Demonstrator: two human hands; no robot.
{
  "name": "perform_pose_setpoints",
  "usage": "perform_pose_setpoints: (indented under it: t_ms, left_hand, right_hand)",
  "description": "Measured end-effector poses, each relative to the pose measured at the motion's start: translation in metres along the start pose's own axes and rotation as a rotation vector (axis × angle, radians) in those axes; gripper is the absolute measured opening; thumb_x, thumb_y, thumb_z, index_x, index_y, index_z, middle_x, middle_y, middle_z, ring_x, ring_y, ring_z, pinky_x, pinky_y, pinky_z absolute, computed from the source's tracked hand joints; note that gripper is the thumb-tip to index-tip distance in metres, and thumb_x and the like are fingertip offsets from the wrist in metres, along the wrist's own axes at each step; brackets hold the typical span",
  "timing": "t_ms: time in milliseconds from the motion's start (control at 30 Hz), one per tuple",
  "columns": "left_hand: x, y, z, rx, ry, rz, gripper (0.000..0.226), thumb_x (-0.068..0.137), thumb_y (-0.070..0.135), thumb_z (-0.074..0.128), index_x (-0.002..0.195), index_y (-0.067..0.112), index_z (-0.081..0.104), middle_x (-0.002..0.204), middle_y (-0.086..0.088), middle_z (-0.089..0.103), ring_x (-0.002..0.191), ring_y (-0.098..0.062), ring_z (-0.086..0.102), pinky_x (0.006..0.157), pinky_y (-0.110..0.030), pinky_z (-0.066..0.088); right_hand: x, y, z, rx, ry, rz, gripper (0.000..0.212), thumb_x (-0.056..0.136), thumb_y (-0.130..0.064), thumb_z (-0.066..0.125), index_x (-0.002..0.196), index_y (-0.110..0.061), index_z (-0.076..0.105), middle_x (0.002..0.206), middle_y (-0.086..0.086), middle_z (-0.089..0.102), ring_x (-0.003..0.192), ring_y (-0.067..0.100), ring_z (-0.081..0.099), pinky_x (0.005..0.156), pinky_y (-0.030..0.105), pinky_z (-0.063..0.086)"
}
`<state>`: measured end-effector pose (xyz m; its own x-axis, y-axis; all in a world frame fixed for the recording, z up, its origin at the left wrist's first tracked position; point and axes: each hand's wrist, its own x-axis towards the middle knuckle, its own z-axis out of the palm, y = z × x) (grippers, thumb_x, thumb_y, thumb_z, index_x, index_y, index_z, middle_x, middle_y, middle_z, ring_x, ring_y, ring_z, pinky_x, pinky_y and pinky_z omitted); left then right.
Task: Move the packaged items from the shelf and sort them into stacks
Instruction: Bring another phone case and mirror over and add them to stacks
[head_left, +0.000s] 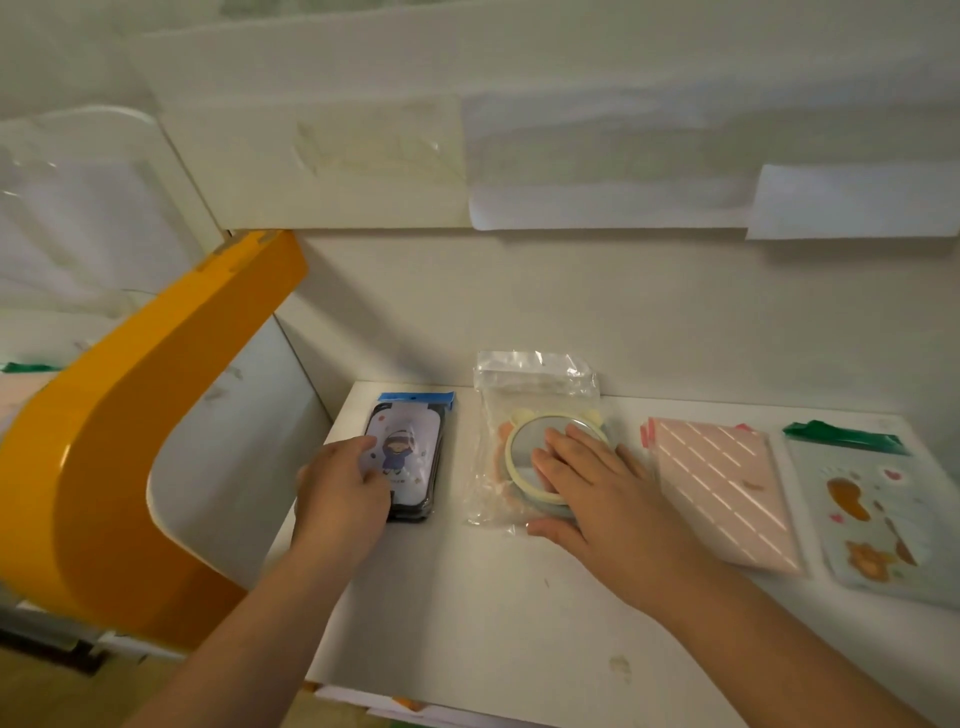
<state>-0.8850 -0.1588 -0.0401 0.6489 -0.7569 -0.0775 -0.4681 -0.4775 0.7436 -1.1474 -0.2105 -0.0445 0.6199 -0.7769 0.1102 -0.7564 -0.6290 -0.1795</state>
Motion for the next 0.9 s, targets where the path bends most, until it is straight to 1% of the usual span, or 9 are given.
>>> perform_pose_setpoints:
  t_ms: [67,200,267,333,400,567,733,833,900]
  left_hand:
    - [-0.001,-0.001,0.001,-0.015,0.004,-0.004,0.043,0.090,0.018,0.050,0.129,0.032,0.061,0.133,-0.008,0.053,0.103,-0.027,0.061,0.088,-0.039,0.055]
    - [-0.002,0.001,0.000,0.026,0.017,0.028,0.043,0.092,0.012,0.051,0.132,0.025,0.061,0.136,-0.005,0.054,0.114,-0.027,0.057,0.086,-0.033,0.049]
    - [-0.002,0.002,-0.001,0.059,0.026,0.053,0.044,0.090,0.011,0.052,0.131,0.024,0.062,0.136,-0.004,0.056,0.117,-0.027,0.056,0.094,-0.038,0.051]
    - [-0.002,0.005,-0.003,0.077,0.028,0.077,0.044,0.088,0.012,0.053,0.129,0.025,0.064,0.134,-0.002,0.058,0.117,-0.026,0.057,0.100,-0.045,0.051]
    - [-0.003,0.007,-0.004,0.077,0.023,0.097,0.043,0.086,0.014,0.055,0.126,0.027,0.065,0.130,0.000,0.060,0.113,-0.025,0.059,0.098,-0.046,0.053]
    - [-0.007,0.010,-0.004,0.094,-0.024,0.154,0.038,0.079,0.021,0.049,0.107,0.035,0.069,0.111,0.005,0.064,0.099,-0.024,0.061,0.085,-0.046,0.057]
    - [-0.007,0.010,-0.005,0.094,-0.037,0.194,0.037,0.082,0.019,0.052,0.111,0.034,0.069,0.108,0.004,0.065,0.096,-0.024,0.062,0.084,-0.047,0.057]
    - [-0.007,0.010,-0.007,0.097,-0.030,0.220,0.037,0.079,0.025,0.051,0.110,0.036,0.069,0.109,0.006,0.065,0.097,-0.023,0.061,0.084,-0.046,0.057]
    - [-0.009,0.012,-0.009,0.111,-0.038,0.238,0.037,0.079,0.028,0.050,0.110,0.036,0.068,0.110,0.006,0.064,0.098,-0.023,0.061,0.085,-0.046,0.057]
  right_hand:
    - [0.004,0.001,0.000,0.003,-0.013,-0.006,0.069,0.088,-0.067,0.033,0.137,-0.022,0.052,0.147,-0.001,0.050,0.142,0.024,0.039,0.105,0.051,0.044]
    - [0.015,0.002,-0.004,0.013,-0.014,-0.037,0.070,0.089,-0.069,0.033,0.140,-0.024,0.048,0.152,-0.004,0.043,0.147,0.021,0.030,0.110,0.049,0.038]
    - [0.019,0.001,-0.007,0.041,-0.034,-0.050,0.073,0.088,-0.070,0.034,0.146,-0.026,0.041,0.157,-0.006,0.036,0.150,0.018,0.021,0.115,0.046,0.031]
    - [0.019,-0.001,-0.010,0.060,-0.039,-0.058,0.074,0.087,-0.071,0.034,0.147,-0.027,0.040,0.157,-0.007,0.034,0.150,0.017,0.019,0.116,0.044,0.029]
    - [0.019,-0.004,-0.011,0.064,-0.033,-0.062,0.074,0.086,-0.071,0.036,0.145,-0.027,0.040,0.156,-0.007,0.034,0.150,0.018,0.019,0.116,0.044,0.030]
    - [0.018,-0.008,-0.013,0.123,-0.049,-0.026,0.084,0.083,-0.075,0.037,0.152,-0.027,0.032,0.162,-0.004,0.024,0.152,0.016,0.011,0.122,0.036,0.018]
    - [0.022,-0.014,-0.010,0.113,-0.053,-0.057,0.083,0.081,-0.077,0.039,0.147,-0.026,0.037,0.159,-0.002,0.029,0.151,0.018,0.016,0.119,0.043,0.027]
    - [0.020,-0.012,-0.012,0.118,-0.047,-0.044,0.086,0.079,-0.080,0.041,0.149,-0.030,0.033,0.161,-0.004,0.024,0.152,0.017,0.011,0.121,0.042,0.021]
    - [0.017,-0.011,-0.015,0.123,-0.031,-0.047,0.088,0.078,-0.080,0.042,0.150,-0.030,0.034,0.161,-0.004,0.024,0.152,0.017,0.011,0.122,0.037,0.016]
